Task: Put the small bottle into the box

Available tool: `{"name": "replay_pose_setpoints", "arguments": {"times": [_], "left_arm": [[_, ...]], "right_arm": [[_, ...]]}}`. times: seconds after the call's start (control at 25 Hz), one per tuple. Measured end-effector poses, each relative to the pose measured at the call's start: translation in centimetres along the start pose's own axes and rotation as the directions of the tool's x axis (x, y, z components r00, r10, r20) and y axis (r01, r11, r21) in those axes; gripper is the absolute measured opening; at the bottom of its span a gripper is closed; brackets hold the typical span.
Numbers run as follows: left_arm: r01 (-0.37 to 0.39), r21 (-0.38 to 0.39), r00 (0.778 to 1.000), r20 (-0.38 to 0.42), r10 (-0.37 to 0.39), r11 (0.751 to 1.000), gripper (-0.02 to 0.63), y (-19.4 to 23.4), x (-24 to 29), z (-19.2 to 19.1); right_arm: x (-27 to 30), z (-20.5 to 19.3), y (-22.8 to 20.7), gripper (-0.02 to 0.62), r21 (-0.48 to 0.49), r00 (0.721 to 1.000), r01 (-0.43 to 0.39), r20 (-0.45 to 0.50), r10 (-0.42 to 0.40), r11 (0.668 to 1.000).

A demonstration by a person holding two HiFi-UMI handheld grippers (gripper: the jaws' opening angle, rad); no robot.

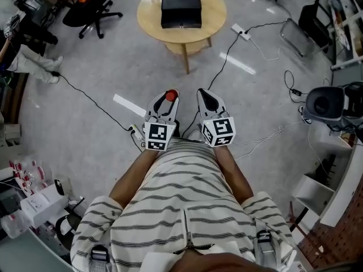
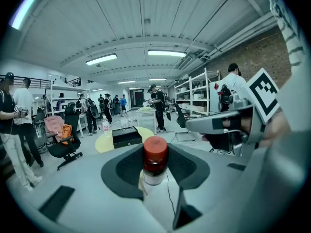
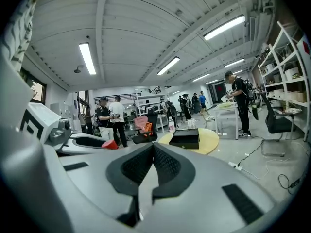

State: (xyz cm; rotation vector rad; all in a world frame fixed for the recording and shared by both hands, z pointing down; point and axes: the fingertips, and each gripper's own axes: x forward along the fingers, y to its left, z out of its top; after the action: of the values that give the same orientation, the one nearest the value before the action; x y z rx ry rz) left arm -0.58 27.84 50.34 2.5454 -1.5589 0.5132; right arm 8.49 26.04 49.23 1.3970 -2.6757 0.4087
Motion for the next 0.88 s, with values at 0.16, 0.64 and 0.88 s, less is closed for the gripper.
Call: {"name": "replay_pose_setpoints", "arguments": {"times": [0.16,0.64,0.88], "left_arm": [[-0.011,0.0,1.0,-0.01,0.011,1.0,0.155,0.1,0.5,-0.2],[0.009,-0.022,1.0,-0.004,-0.009,1.0,0.155,2.5,6.3,0.5],[0.019,-0.033,1.0,-0.012,-0.02,0.999,0.155,5.6,10.5,1.4]], "right_arm": [[0.6,-0.3,0.0,0.018,-0.002,1.0,-0.019,-0.005,0.019,1.0],[5.4,0.6,-3.1,0.018,-0.023,0.999,-0.022,-0.03,0.021,0.999],[10.0,1.8,-5.5,0.018,-0.02,0.999,-0.009,-0.045,0.008,1.0]]}}
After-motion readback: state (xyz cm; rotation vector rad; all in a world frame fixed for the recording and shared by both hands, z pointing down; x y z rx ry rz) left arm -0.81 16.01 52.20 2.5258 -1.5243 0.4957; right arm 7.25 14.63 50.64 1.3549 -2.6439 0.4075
